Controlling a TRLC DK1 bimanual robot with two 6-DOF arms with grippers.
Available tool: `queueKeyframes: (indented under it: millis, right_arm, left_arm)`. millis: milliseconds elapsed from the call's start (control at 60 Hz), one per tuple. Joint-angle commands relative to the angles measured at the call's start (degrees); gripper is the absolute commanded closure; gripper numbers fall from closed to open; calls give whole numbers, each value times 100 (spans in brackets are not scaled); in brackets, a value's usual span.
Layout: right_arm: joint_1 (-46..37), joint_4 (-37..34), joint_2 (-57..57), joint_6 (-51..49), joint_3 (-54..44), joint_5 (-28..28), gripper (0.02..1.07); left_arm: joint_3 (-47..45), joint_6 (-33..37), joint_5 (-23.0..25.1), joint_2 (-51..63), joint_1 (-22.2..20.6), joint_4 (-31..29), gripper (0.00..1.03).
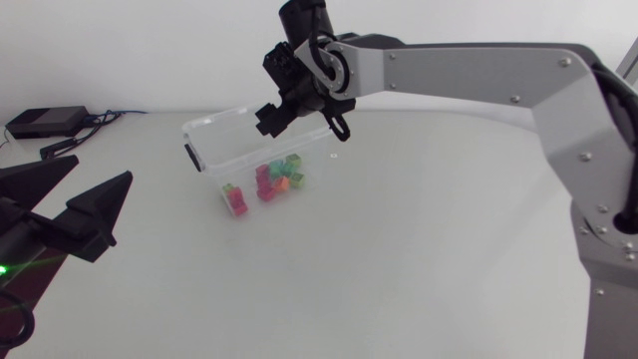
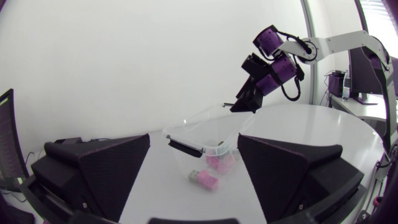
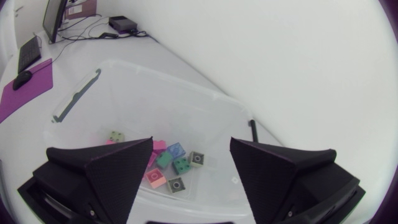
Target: Pick up the duplo bricks and place them in the container
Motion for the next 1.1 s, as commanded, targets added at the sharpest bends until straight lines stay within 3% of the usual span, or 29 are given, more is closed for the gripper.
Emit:
queueKeyframes:
  millis: [0, 317, 800, 1083]
  right_arm:
    - [-59, 356, -619, 91, -531, 256, 6]
    - [-516, 1437, -2465, 47, -2464, 810, 6]
    - [-1210, 2255, -5198, -410, -5444, 1021, 6]
    - [-1491, 2562, -6244, -550, -6542, 1047, 6]
  left_arm:
    - [-189, -146, -45, -87, -30, 78, 5]
    - [-418, -102, -89, -175, -30, 395, 5]
    - [-813, -23, -361, -640, -30, 579, 5]
    - [-1138, 206, -388, -1045, -12, 553, 5]
